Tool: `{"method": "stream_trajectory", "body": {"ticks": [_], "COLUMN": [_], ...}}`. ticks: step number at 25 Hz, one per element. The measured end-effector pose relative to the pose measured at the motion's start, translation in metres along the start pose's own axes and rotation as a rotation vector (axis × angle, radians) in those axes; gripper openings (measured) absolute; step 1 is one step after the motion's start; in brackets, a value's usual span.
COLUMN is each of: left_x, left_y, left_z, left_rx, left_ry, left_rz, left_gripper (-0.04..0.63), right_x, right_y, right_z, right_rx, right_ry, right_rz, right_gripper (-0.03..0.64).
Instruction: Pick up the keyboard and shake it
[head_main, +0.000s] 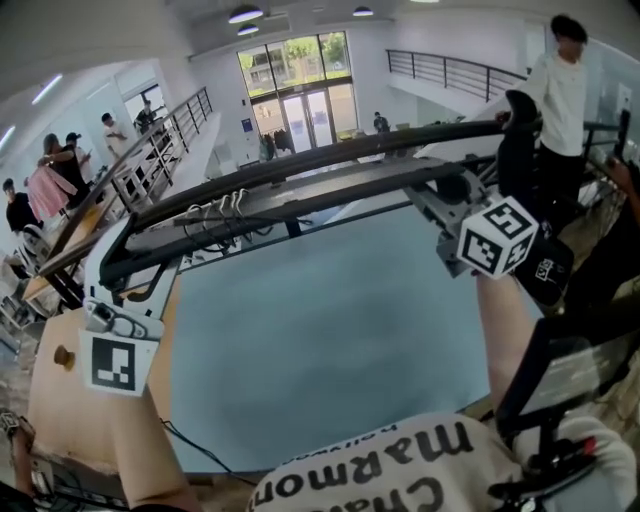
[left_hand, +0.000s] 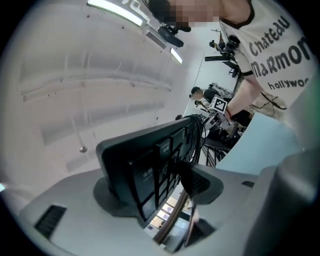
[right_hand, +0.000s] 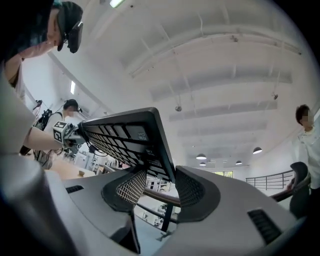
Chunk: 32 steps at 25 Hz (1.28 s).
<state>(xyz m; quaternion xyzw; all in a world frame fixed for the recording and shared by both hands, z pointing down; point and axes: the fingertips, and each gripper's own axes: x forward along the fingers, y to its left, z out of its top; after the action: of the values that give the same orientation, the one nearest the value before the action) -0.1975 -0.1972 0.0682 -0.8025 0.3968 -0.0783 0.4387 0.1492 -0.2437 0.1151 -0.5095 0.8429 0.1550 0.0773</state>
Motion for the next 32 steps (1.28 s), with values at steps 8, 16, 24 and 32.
{"method": "stream_trajectory", "body": {"ticks": [8, 16, 24, 32], "left_x": [0.005, 0.006, 0.012, 0.011], "left_y": [-0.008, -0.016, -0.025, -0.032], "left_z": [-0.019, -0.047, -0.049, -0.055], "left_rx": [-0.093, -0.16, -0.18, -0.179], "left_ry": [0.033, 0.066, 0.077, 0.088], "left_rz": [-0.076, -0.115, -0.118, -0.122], "left_gripper": [0.247, 0.245, 0.245, 0.245], "right_x": [0.007, 0.014, 0.011, 0.01], "right_y": [-0.001, 0.006, 0.0, 0.001], "right_z": [-0.011, -0.035, -0.047, -0.061], "right_rx": [0.009, 0.018, 0.035, 0.042], "right_ry": [0.038, 0.085, 0.114, 0.139], "right_rz": [-0.013, -0.016, -0.028, -0.016], "right_gripper": [0.196, 0.196, 0.196, 0.196]}}
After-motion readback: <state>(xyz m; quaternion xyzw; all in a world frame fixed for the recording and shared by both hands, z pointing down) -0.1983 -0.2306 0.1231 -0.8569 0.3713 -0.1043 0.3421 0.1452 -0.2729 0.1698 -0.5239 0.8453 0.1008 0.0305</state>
